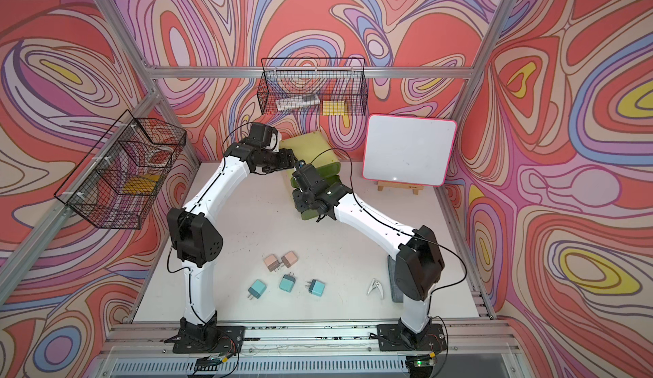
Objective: Place the plugs into the drawer by color
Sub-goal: Place the plug in the drawer.
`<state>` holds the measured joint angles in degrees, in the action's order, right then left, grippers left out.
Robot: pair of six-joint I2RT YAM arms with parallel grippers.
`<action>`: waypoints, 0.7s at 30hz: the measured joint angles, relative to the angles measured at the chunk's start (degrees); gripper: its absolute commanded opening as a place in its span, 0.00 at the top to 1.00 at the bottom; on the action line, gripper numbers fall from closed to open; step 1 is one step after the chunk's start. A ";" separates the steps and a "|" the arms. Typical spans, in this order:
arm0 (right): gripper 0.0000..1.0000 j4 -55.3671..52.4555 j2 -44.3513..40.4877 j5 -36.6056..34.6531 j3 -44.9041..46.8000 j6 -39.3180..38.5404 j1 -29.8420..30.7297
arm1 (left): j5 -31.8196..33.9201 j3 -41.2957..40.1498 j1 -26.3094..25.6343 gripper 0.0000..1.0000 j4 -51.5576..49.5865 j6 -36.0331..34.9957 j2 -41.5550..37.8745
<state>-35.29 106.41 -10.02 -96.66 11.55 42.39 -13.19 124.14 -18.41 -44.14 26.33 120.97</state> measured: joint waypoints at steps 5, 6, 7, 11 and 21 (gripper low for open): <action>0.72 -0.70 3.80 2.89 -1.31 -1.95 -2.05 | 0.11 0.02 0.00 0.26 -0.04 0.00 0.00; 0.72 -0.81 4.33 3.45 -1.53 -2.25 -2.58 | 0.11 0.04 0.00 0.26 -0.04 0.00 0.00; 0.72 -0.92 4.79 3.85 -1.81 -2.49 -2.97 | 0.13 0.09 0.00 0.26 -0.07 0.00 0.00; 0.71 -0.96 6.36 5.55 -2.73 -3.10 -4.35 | 0.20 0.26 0.00 0.26 -0.26 -0.02 0.00; 0.66 -1.03 8.50 9.18 -4.37 -3.17 -5.22 | 0.31 0.31 0.00 0.26 -0.52 -0.02 0.00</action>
<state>-36.32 114.91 -0.84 -101.03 8.38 37.17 -12.88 124.44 -18.41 -44.66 26.30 120.97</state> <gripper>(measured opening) 0.453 0.743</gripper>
